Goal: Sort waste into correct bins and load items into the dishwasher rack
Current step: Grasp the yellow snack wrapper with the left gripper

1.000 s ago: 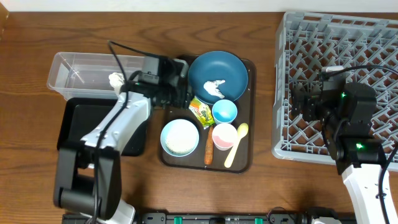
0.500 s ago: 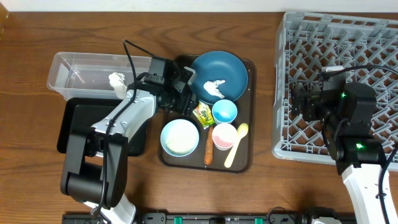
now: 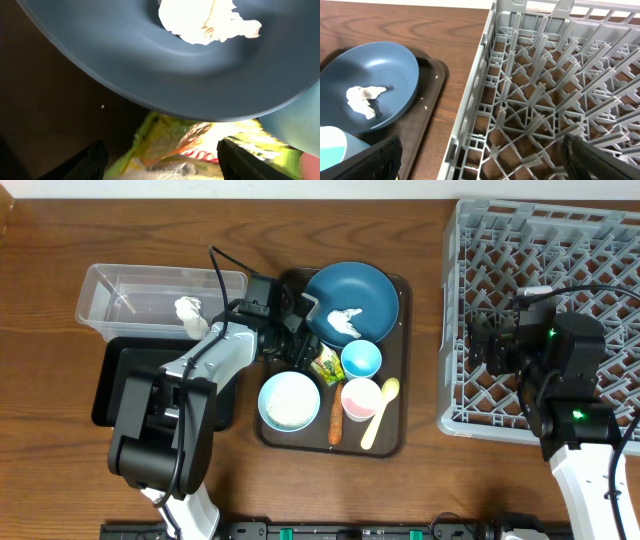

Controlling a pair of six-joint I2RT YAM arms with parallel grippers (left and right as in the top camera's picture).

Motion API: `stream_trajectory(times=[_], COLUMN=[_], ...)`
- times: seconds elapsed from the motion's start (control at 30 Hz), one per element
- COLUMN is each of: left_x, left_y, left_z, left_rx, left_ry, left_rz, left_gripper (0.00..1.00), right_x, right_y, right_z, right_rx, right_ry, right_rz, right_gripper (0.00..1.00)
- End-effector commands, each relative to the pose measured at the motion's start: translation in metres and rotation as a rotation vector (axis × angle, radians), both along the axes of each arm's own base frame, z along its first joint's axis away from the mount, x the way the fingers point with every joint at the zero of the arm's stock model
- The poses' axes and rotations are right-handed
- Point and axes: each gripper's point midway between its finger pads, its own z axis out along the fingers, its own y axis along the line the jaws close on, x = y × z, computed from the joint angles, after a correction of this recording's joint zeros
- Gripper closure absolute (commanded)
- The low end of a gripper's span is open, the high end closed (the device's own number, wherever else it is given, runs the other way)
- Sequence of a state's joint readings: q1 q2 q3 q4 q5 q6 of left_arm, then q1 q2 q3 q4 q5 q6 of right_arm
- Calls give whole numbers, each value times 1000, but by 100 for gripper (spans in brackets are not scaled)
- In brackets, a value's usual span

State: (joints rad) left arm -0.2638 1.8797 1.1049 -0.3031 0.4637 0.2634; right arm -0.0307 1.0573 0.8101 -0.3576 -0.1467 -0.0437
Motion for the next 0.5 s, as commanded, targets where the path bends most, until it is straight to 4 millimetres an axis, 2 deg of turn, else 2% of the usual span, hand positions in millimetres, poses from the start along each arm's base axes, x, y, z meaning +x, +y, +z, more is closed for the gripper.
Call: stream_trajectory(times=[0.0, 0.27, 0.47], left_x=[2, 1, -11], left_y=[-3, -3, -3], left_z=[0, -1, -15], left_rx=[-2, 9, 26], left_ry=[-10, -3, 55], left_rz=[-21, -14, -22], left_gripper=[28, 28, 29], right_x=[2, 2, 2], right_y=[6, 6, 6], right_z=[11, 11, 11], right_rx=[14, 14, 14], right_ry=[-22, -22, -22], right_rz=[14, 14, 14], right_gripper=[1, 1, 1])
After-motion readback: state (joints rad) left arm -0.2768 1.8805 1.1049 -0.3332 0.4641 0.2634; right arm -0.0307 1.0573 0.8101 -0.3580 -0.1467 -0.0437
